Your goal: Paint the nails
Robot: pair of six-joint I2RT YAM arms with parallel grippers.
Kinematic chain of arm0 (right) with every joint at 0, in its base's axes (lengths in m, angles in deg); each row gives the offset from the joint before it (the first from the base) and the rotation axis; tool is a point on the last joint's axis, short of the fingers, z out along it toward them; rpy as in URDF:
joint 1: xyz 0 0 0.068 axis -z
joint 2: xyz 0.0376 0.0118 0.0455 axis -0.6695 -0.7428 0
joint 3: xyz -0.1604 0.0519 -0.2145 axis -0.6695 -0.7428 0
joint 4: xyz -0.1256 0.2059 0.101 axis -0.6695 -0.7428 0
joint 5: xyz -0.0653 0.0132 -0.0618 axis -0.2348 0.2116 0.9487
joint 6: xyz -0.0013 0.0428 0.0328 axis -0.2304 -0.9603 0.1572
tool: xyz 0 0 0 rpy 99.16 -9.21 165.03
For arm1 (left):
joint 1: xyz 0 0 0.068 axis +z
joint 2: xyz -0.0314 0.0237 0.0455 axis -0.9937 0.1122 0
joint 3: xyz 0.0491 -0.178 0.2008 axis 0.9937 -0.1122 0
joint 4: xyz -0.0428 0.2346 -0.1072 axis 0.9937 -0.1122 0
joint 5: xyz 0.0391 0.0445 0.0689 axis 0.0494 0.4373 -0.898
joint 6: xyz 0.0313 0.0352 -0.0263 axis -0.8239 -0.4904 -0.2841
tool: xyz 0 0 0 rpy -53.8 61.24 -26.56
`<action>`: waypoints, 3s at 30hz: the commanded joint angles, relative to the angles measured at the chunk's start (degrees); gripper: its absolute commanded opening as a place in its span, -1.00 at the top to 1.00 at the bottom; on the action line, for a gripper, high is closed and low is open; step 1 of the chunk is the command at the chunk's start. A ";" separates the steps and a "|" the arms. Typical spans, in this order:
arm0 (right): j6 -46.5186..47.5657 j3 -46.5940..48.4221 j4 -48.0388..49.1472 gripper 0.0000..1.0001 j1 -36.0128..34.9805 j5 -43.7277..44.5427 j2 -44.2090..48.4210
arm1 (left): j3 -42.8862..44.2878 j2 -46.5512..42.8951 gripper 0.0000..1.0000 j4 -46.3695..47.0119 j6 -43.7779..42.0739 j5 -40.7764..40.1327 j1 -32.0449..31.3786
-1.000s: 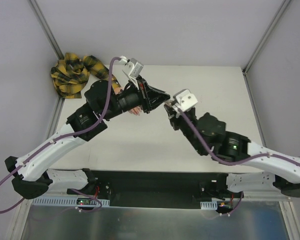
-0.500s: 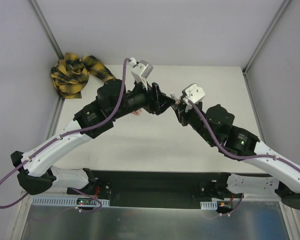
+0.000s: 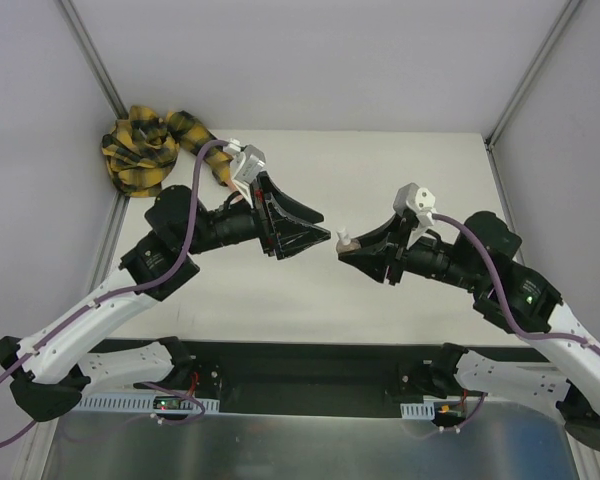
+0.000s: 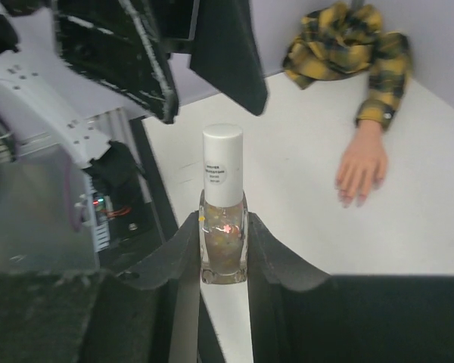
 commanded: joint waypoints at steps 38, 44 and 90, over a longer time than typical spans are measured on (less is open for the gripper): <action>11.42 5.42 9.44 1.00 -19.16 73.40 -12.68 | 4.45 5.01 1.00 0.76 -3.27 -22.31 -4.32; 16.72 6.22 15.17 1.00 -19.44 69.82 -16.05 | 7.10 9.32 1.00 -2.34 -1.95 -27.96 -4.41; -9.04 -0.02 9.28 1.00 -3.71 -6.32 -0.23 | -6.35 3.60 -0.22 36.50 16.77 25.56 4.03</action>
